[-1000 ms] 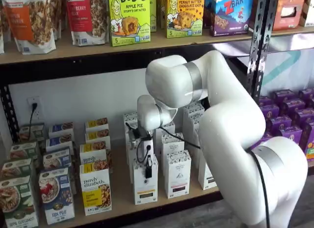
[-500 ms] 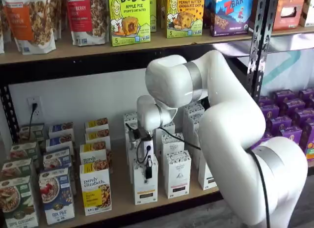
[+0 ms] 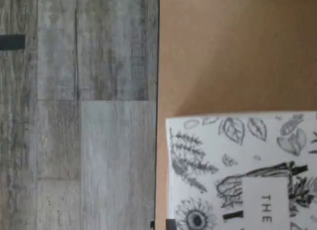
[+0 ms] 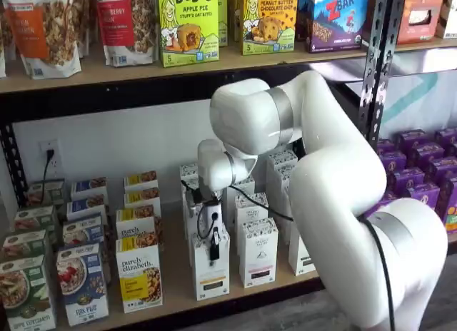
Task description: Pick up the white box with a yellow strip in the middle, on the bottom shelf, the fourth box from the left
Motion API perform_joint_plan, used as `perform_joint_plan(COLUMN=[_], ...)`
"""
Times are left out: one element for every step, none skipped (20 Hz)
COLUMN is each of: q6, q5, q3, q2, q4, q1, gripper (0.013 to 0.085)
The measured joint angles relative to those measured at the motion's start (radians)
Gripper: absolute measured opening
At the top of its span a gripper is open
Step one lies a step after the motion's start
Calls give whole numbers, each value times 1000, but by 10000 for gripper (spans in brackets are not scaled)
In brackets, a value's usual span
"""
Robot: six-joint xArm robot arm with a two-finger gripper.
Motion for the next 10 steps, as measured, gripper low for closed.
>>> perform_joint_plan(q6=[2,5,8,12,17,22,27,30,31,31], q5=[-5,-13,-19,-26,-34,-43,-54,-64,-74,-85], q3=[13,30,47,65,86,109,138,162,190,218], q2=[-8,-18,-28,-39,-52,-65,-82,-96,-114,-131], q4=[-1,-3,-7,-10,-14,-18,-22,-24,-25,-26], q1=[1,2,3,4,6,7,9,11,11,11], gripper=[450,450,450,450,450,450,450,450,450,450])
